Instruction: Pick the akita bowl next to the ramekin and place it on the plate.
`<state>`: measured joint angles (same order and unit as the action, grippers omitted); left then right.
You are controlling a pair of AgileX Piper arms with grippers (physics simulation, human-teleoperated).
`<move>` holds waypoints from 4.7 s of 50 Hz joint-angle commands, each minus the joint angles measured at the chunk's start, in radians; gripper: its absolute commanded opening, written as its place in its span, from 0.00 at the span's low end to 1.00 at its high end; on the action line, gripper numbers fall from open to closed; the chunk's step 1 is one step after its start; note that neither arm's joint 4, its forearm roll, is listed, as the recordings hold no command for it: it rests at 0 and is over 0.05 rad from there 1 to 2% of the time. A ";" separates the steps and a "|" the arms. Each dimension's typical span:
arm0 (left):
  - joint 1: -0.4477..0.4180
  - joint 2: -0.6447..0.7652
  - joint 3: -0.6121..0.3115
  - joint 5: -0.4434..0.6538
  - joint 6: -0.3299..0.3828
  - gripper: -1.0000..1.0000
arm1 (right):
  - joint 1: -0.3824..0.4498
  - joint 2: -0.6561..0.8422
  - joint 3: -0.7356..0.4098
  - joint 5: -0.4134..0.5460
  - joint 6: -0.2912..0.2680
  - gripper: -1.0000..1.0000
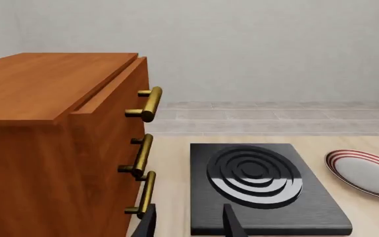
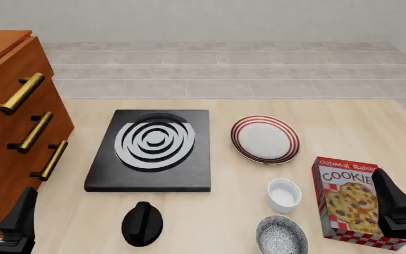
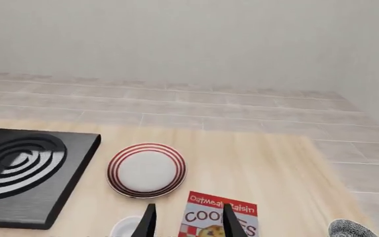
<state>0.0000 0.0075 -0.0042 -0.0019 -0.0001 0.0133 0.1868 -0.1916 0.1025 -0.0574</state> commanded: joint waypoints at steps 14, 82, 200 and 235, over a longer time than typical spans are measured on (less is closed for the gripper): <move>0.000 0.000 0.000 0.000 0.000 1.00 | 0.044 0.228 -0.184 0.132 -0.013 1.00; 0.000 0.000 0.000 0.000 0.000 1.00 | 0.325 0.266 -0.311 0.577 0.262 1.00; 0.000 0.000 0.000 0.000 0.000 1.00 | 0.432 0.659 0.011 0.088 0.386 1.00; 0.000 0.000 0.000 0.000 0.000 1.00 | 0.473 0.844 0.054 -0.070 0.401 1.00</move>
<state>0.0000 0.0075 -0.0043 -0.0019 -0.0001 0.4807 0.9904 -0.1534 0.0730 0.3411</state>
